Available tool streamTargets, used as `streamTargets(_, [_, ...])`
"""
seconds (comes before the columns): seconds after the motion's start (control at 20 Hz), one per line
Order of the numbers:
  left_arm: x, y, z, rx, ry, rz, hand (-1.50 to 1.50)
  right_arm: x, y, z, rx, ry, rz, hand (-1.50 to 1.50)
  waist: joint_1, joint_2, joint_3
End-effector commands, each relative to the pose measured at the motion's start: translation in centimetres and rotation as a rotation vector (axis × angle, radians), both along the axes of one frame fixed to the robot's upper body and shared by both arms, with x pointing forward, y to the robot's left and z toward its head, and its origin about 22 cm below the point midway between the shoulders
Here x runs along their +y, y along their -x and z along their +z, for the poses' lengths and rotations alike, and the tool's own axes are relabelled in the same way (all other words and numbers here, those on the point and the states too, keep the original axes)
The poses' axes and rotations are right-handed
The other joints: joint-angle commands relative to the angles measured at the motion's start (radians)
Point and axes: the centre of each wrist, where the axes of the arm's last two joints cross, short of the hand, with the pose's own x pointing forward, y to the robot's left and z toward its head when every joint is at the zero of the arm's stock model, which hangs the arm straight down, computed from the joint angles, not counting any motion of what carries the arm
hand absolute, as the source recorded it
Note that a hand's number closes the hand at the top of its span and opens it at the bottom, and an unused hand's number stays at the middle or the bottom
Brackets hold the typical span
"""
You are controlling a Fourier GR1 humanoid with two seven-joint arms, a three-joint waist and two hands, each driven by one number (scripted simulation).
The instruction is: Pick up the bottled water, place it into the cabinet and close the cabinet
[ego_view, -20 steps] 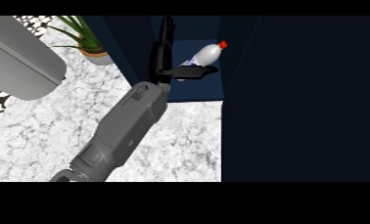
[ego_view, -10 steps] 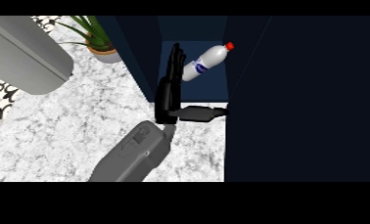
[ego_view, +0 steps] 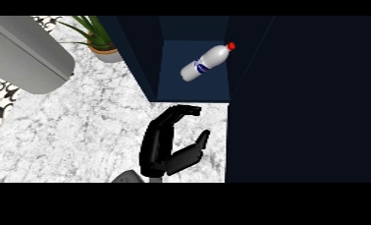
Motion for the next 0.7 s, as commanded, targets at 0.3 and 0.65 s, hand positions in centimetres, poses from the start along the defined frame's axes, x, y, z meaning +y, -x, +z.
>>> streamTargets(0.3, [7.1, 5.4, 0.5, 0.003, -0.055, -0.023, 1.50, 3.3, 1.3, 2.5, 0.010, 0.132, 0.163, 1.50, -0.008, 0.000, 0.000])
streamTargets(0.65, [12.2, 6.2, 1.7, -0.013, -0.101, 0.003, 1.50, 5.0, 0.9, 3.3, 0.013, 0.198, 0.402, 1.50, -0.011, -0.003, -0.002])
